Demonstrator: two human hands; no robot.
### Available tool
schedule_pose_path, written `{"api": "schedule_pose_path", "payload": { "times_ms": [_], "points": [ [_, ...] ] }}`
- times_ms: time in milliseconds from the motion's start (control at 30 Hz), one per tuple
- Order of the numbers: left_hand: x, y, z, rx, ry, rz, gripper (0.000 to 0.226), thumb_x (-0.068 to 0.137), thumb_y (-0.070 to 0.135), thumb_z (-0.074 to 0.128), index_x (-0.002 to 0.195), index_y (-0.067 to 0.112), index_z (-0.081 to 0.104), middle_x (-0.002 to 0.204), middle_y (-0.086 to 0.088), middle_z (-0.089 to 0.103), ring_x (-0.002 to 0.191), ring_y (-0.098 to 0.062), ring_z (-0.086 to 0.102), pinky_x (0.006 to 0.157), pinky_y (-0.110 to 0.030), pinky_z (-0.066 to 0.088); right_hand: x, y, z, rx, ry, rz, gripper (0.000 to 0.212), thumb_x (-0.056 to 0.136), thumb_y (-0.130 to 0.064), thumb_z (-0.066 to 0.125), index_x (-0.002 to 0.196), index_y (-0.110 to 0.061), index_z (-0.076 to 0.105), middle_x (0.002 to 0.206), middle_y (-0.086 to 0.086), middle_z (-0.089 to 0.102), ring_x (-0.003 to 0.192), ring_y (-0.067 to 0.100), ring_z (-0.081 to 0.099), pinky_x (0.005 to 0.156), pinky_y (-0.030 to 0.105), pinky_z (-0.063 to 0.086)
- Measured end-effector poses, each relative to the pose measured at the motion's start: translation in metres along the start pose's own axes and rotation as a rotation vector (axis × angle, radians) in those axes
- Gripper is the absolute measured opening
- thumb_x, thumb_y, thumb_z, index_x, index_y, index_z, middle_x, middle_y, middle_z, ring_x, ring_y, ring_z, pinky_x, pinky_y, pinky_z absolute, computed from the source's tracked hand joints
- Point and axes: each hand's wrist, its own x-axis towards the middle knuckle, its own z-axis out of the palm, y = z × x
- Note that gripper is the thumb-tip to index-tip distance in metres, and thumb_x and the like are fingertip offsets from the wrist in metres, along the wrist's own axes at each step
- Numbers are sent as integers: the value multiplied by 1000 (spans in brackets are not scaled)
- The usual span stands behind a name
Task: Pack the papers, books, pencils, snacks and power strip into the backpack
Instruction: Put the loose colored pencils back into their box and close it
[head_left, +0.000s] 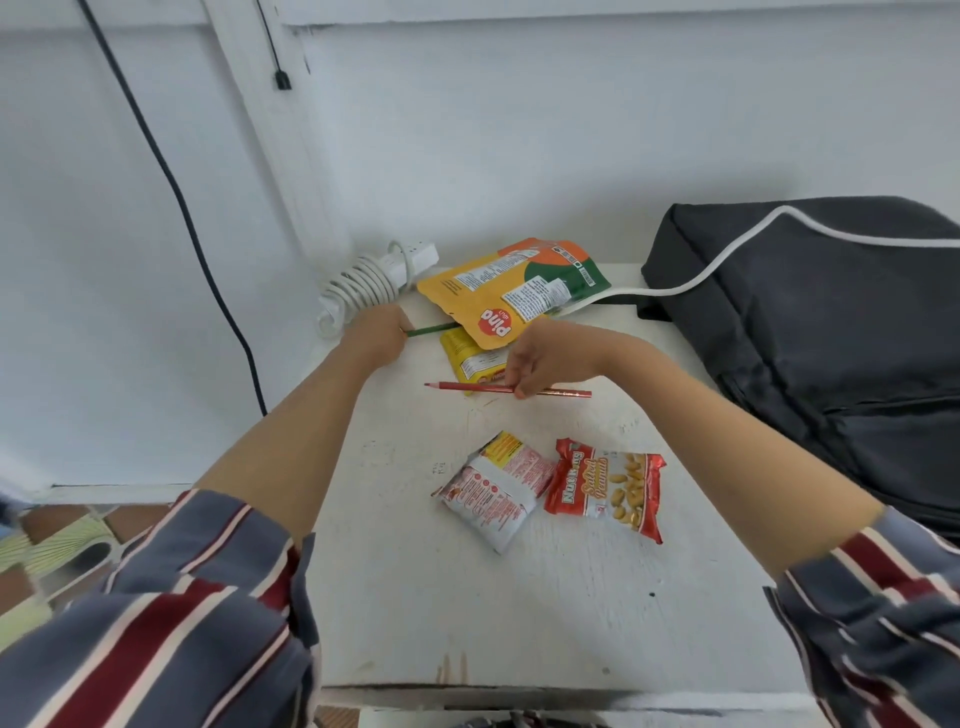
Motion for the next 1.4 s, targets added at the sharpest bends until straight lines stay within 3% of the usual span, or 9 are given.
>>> {"api": "schedule_pose_path", "payload": {
  "times_ms": [67,167,367,500,667,1000,1133,1233,1400],
  "points": [
    [-6,-5,-9,70,-71,-18,29,88,-7,42,82,11,63,93,-10,59,93,-29,56,73,-30,40,0,-2,-5,37,9,-8,12,82,-11,69,94,-10,68,84,0,65,72,11,59,73,21,49],
    [-22,-6,-26,154,-200,-52,34,91,-2,45,120,3,61,120,-13,58,111,-28,53,82,-28,42,2,-4,-10,116,31,-22,11,81,-8,69,92,-9,69,81,5,66,70,14,59,74,28,52],
    [-55,-20,-71,-99,-530,-255,39,90,2,56,126,17,51,108,-7,60,97,-21,53,82,-31,48,0,-11,-20,239,82,-54,13,80,-4,69,87,-16,67,69,-1,66,58,2,60,62,19,52],
    [-69,-20,-96,-410,-482,-258,37,91,-1,53,118,24,50,97,-5,65,97,-20,56,76,-32,52,-7,-9,-23,336,141,-56,19,80,-6,71,92,-19,65,80,6,70,70,10,65,69,25,56],
    [-71,8,-106,-836,-352,-26,41,94,1,48,127,27,46,102,-6,62,96,-14,59,80,-32,54,-28,-5,-35,526,282,-54,22,80,0,69,89,-19,62,73,1,69,65,9,65,62,22,56],
    [-46,166,-74,-1059,-353,242,16,93,2,50,104,14,50,87,-6,64,79,-18,63,72,-30,56,-121,55,-73,609,609,75,19,83,1,65,93,-16,65,77,5,66,64,8,65,59,23,56],
    [-49,252,-52,-1037,-385,357,42,89,-2,57,124,13,39,88,-6,63,72,-17,65,63,-28,58,-182,96,-82,612,734,147,19,82,0,66,94,-14,64,74,3,64,64,7,65,61,22,56],
    [-56,313,-34,-991,-441,464,67,87,0,59,137,27,24,91,-8,64,77,-22,67,73,-36,58,-231,131,-88,625,808,191,19,81,0,68,91,-16,65,72,3,66,64,10,66,63,27,58],
    [-69,409,-6,-932,-496,554,77,87,1,60,142,36,19,94,-11,64,81,-23,68,77,-37,58,-315,192,-95,634,876,268,20,81,1,66,90,-16,64,77,10,64,63,12,63,62,25,58]
  ]
}}
